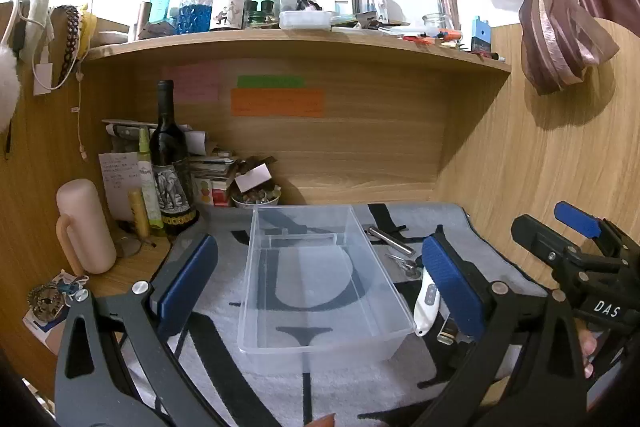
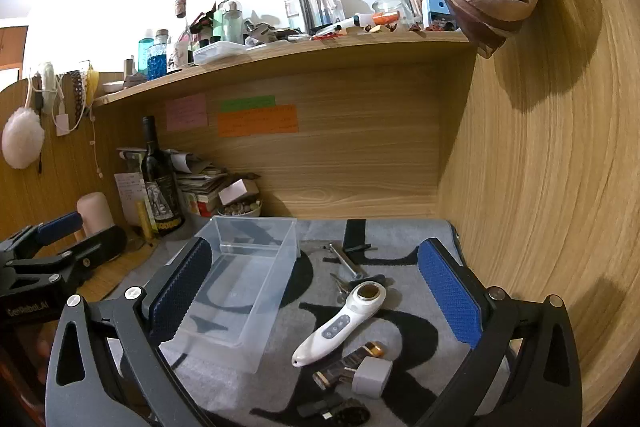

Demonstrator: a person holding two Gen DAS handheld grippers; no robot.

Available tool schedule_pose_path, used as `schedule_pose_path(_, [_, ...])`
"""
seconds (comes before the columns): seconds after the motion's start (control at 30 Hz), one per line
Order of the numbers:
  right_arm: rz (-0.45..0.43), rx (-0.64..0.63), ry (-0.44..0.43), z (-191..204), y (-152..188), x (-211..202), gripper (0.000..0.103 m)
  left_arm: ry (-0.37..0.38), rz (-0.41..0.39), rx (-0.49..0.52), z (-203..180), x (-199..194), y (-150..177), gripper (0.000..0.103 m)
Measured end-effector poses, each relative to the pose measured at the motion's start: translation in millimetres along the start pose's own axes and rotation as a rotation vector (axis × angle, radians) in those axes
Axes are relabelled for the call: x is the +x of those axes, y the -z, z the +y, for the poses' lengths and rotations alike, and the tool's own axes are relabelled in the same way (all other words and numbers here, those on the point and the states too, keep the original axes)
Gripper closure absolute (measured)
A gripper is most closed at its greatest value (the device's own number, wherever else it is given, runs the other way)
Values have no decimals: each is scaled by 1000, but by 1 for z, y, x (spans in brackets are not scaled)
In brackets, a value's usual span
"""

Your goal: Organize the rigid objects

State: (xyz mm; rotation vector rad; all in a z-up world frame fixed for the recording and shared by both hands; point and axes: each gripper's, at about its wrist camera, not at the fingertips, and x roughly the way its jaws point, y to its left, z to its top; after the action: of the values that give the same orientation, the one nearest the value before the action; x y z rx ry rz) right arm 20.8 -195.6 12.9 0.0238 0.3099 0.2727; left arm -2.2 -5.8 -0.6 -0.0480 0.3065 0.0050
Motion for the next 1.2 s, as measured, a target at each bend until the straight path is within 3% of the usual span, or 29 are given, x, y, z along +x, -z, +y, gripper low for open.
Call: schedule_pose_path(1.2, [-3,-10,3,2,0,-2,0,13,-4,4,-6,0,-2,0])
